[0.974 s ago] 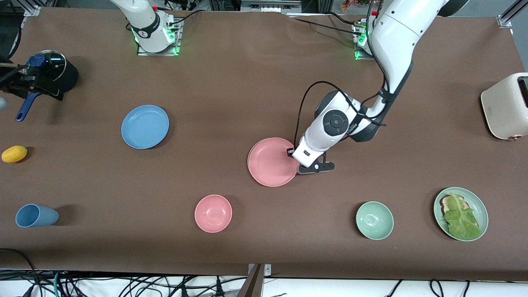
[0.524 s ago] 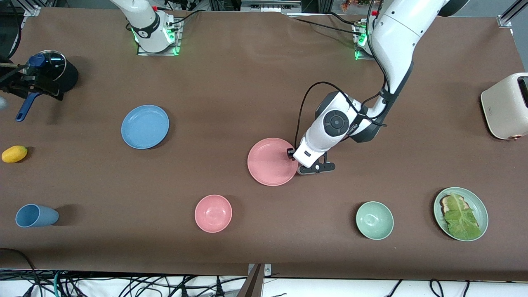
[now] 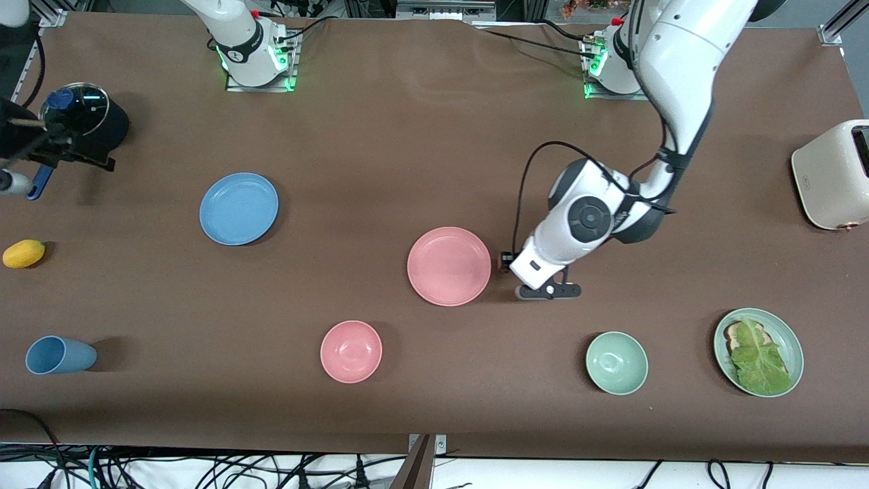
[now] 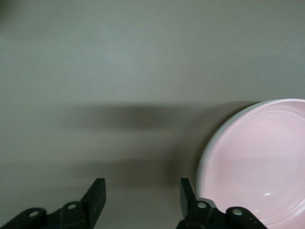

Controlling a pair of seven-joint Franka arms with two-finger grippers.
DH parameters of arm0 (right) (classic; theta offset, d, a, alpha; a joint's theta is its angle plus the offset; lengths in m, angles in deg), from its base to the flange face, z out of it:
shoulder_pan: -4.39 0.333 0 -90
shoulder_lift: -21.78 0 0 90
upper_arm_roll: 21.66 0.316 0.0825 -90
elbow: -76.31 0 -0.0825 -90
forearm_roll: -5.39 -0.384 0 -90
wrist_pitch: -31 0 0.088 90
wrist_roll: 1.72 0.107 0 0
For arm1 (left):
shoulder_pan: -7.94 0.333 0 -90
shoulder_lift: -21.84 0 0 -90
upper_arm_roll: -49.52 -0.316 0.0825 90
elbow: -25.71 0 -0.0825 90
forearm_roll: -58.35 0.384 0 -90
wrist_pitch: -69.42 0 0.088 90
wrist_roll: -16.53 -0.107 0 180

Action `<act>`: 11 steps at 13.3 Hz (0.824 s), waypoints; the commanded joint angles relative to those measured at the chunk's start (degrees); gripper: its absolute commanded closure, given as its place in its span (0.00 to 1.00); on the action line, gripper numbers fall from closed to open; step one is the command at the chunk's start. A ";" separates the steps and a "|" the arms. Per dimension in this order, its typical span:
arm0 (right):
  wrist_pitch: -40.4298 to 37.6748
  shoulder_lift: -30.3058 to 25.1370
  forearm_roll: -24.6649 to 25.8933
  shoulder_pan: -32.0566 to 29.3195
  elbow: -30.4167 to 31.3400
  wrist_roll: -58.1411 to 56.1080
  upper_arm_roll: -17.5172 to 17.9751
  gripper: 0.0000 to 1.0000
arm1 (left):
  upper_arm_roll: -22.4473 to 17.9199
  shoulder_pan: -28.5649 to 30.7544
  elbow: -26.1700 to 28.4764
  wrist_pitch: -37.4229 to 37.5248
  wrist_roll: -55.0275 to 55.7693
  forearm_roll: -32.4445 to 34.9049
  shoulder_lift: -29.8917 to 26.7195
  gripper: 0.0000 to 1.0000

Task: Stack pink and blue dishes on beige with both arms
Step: 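Open the left gripper to release the pink plate on the beige plate, then lower the right gripper to the blue plate rim while the left gripper withdraws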

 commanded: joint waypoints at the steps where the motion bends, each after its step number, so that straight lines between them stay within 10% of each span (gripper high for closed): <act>1: 1.47 5.12 -1.23 -0.68 0.19 0.20 -0.49 0.00 | -3.66 0.60 -0.04 3.73 -8.71 1.35 -1.99 0.25; 11: 24.77 8.65 -9.38 -2.44 25.05 -8.05 -4.18 0.00 | -17.38 5.52 -0.30 5.40 -38.16 0.47 -2.52 0.12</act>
